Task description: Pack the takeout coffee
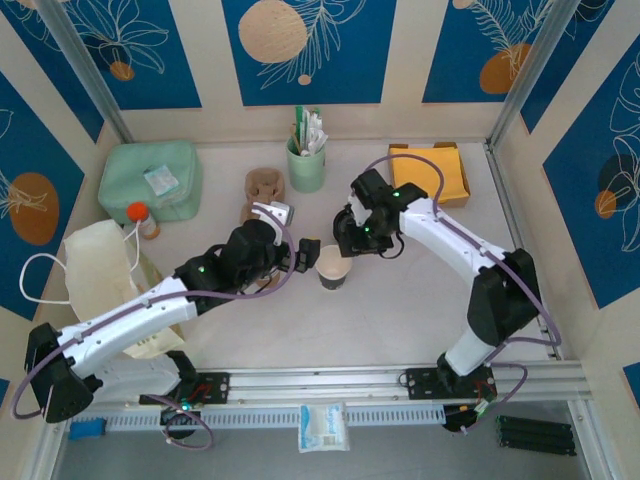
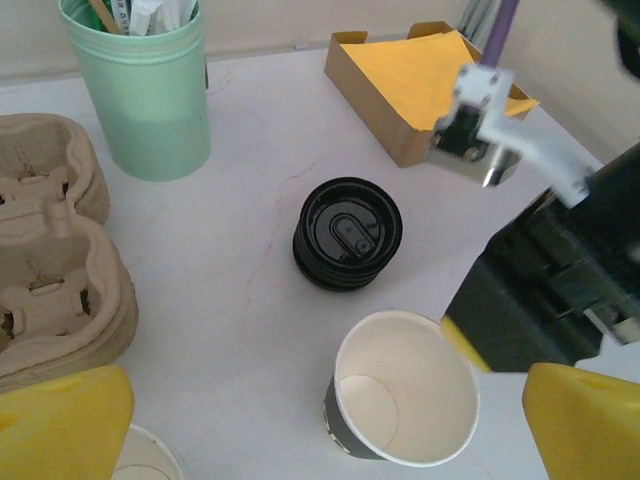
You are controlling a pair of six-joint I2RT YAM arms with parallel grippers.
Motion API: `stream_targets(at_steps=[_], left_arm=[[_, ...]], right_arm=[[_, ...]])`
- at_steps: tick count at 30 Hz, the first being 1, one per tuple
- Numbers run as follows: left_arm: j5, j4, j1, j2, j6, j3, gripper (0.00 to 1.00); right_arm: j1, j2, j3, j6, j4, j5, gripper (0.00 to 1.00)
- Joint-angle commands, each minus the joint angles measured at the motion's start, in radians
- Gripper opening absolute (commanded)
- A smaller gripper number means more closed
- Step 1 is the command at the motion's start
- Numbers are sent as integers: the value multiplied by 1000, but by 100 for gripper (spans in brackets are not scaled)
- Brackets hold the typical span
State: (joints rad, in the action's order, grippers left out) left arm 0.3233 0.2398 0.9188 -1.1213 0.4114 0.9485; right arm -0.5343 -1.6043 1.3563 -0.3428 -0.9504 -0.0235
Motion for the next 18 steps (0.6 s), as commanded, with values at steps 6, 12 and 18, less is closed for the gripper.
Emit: stream_targets(at_steps=[6,12,18], left_arm=[[10,-38,14,-12,6,-3,99],[9,-53,13,-16,14,-17,99],[23,-48,13,-14,26,-31,99]], right_arm=[[107,83,85,17,-44,61,46],[221,58,97,3,-14,106,46],[284,-32,110,-41,51,129,44]])
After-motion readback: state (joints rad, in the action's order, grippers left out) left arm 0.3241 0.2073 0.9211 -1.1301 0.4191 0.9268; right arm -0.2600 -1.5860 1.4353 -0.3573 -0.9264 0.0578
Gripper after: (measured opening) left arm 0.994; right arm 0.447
